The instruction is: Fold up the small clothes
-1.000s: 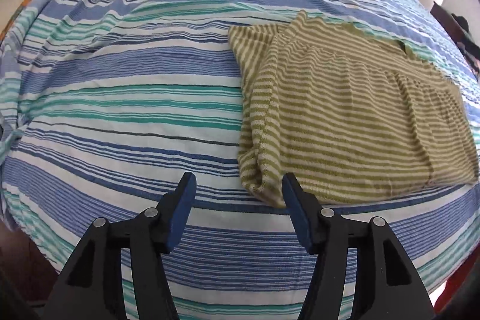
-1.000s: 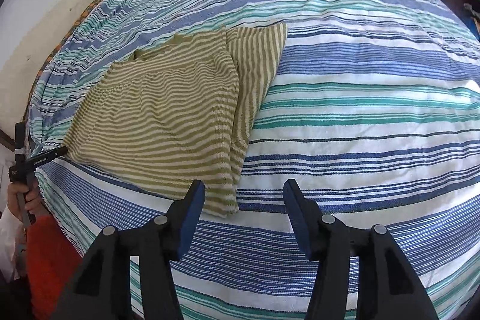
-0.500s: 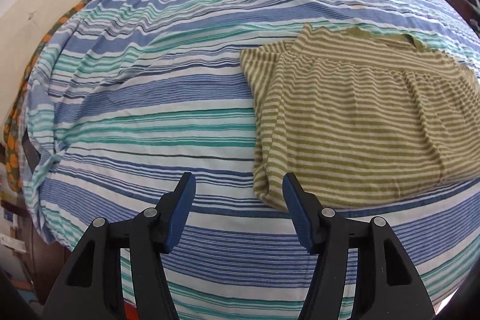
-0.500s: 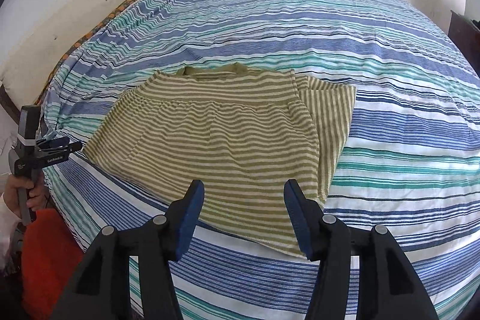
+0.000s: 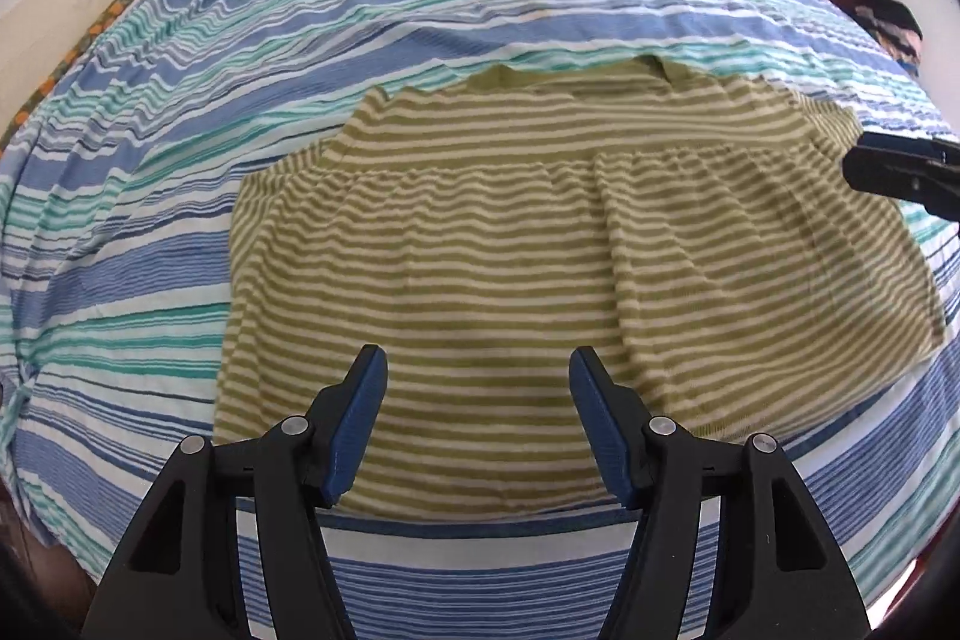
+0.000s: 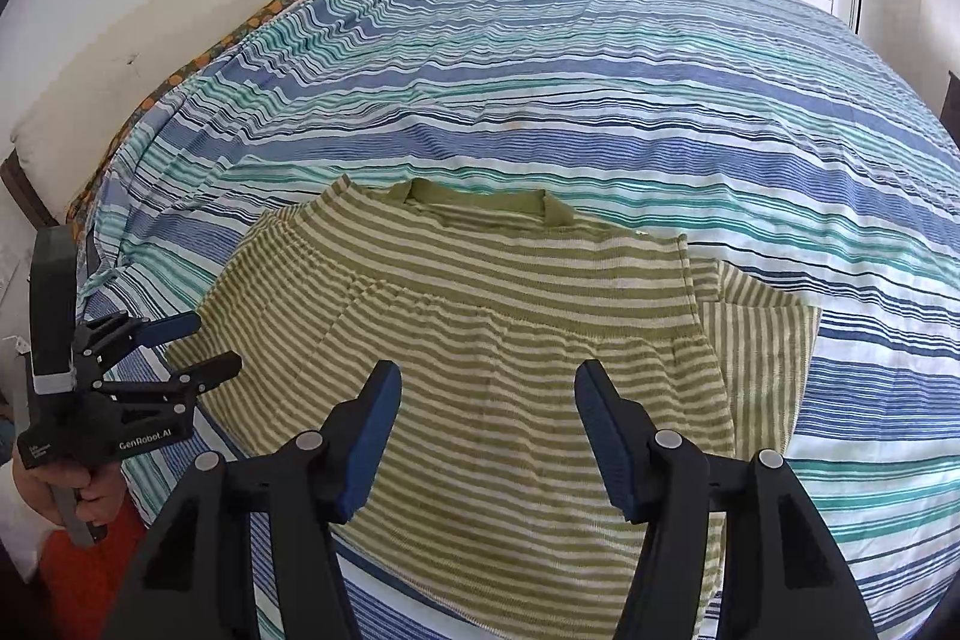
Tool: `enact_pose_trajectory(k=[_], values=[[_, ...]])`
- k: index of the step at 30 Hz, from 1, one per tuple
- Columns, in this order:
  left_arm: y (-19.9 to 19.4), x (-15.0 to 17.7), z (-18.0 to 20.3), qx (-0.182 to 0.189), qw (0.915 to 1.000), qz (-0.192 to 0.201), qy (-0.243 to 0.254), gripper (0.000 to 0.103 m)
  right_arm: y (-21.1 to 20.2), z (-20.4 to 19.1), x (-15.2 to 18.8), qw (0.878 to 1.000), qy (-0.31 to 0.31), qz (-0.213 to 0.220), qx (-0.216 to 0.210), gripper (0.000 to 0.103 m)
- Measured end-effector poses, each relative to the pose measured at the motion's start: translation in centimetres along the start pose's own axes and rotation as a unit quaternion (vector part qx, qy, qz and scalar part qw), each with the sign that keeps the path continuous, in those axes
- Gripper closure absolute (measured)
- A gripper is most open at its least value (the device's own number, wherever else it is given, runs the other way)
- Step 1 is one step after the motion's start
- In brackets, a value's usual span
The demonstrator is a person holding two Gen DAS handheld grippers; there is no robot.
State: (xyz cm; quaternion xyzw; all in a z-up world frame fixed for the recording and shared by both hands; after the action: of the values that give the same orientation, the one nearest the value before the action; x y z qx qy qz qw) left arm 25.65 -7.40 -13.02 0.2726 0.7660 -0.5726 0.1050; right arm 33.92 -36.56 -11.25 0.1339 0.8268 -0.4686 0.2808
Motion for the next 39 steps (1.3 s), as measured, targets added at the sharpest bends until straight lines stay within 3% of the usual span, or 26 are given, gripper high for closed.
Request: enact_pose_trajectory(k=[2,4,6,8,12,15,16,17,18,20,21,22,24,29,32,33,34,35,36,38,39], values=[[2.1,1.5,1.9,-0.016,0.9990,-0.031,0.028,0.038,2.9,2.3,0.8,0.999,0.016,-0.039,0.018,0.043],[2.1,2.6,1.9,-0.018,0.9994,-0.018,0.025,0.037,5.7,5.5,2.6,0.993,0.039,-0.097,0.053,0.043],[1.0,3.0,1.0,0.000,0.9997,-0.018,0.019,0.035,4.9,6.4,3.1,0.996,0.046,-0.073,0.027,0.043],[-0.3,3.6,-0.7,0.027,0.9996,-0.012,-0.001,0.031,3.1,5.7,2.8,0.996,0.041,-0.060,0.043,0.043],[-1.6,5.1,-6.4,0.050,0.9941,0.006,-0.096,0.024,-1.8,2.6,3.6,1.000,0.011,-0.008,0.023,0.041],[1.5,5.8,-10.6,0.039,0.9832,-0.037,-0.174,0.024,-3.9,0.7,5.4,1.000,-0.011,0.016,0.010,0.034],[3.2,6.4,-11.6,0.023,0.9781,-0.065,-0.196,0.027,-3.9,0.5,6.3,1.000,-0.012,0.016,0.014,0.033],[4.8,7.2,-12.6,0.012,0.9721,-0.094,-0.215,0.038,-3.4,0.7,7.3,1.000,-0.005,0.007,0.019,0.032],[5.3,7.7,-13.4,0.030,0.9676,-0.096,-0.232,0.041,-2.7,1.5,8.3,0.999,0.014,-0.011,0.027,0.032],[4.3,8.1,-14.3,0.041,0.9651,-0.092,-0.241,0.044,-1.1,3.4,10.5,0.996,0.066,-0.051,0.033,0.032],[3.5,8.2,-14.7,0.038,0.9651,-0.090,-0.243,0.046,-1.0,4.2,11.4,0.995,0.079,-0.050,0.027,0.032],[2.6,8.5,-15.4,0.048,0.9632,-0.080,-0.252,0.045,-1.5,4.0,11.8,0.996,0.075,-0.033,0.025,0.032],[1.1,9.4,-16.9,0.068,0.9554,-0.061,-0.281,0.030,-2.2,3.5,11.9,0.996,0.074,-0.026,0.034,0.032],[2.2,9.6,-18.3,0.104,0.9428,-0.060,-0.311,0.029,-4.6,1.9,12.3,0.996,0.087,0.023,0.025,0.032],[3.4,8.7,-17.9,0.127,0.9360,-0.051,-0.324,0.029,-5.1,0.5,13.5,0.996,0.080,0.026,0.017,0.032],[4.3,8.7,-17.8,0.119,0.9344,-0.060,-0.330,0.039,-5.1,0.0,13.9,0.997,0.077,0.024,0.015,0.032],[5.4,8.7,-17.8,0.098,0.9324,-0.083,-0.338,0.055,-5.2,-0.4,14.4,0.997,0.075,0.021,0.014,0.032],[6.3,9.3,-18.1,0.085,0.9263,-0.108,-0.351,0.086,-5.2,-0.7,15.0,0.997,0.075,0.016,0.011,0.032],[6.8,9.9,-18.6,0.079,0.9188,-0.118,-0.369,0.102,-5.2,-0.9,15.4,0.997,0.076,0.012,0.010,0.032],[7.0,10.5,-19.6,0.102,0.9106,-0.122,-0.382,0.101,-5.4,-1.0,16.3,0.997,0.078,0.006,0.009,0.032],[6.7,10.4,-19.7,0.106,0.9136,-0.122,-0.373,0.101,-5.6,-1.1,16.6,0.997,0.078,0.005,0.009,0.032]])
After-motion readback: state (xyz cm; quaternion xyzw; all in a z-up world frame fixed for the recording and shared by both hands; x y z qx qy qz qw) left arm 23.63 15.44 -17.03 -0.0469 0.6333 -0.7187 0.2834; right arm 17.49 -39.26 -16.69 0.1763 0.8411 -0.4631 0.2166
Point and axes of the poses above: each gripper's, at about its wrist camera, not at the fingertips, and y roughly the way its jaws point, z to its right, x to its underside, the point moved 1 cm from there along y, roughly the way its jaws point, and after that the axes turned 12 degrees about -x, right-handed, at the moved point
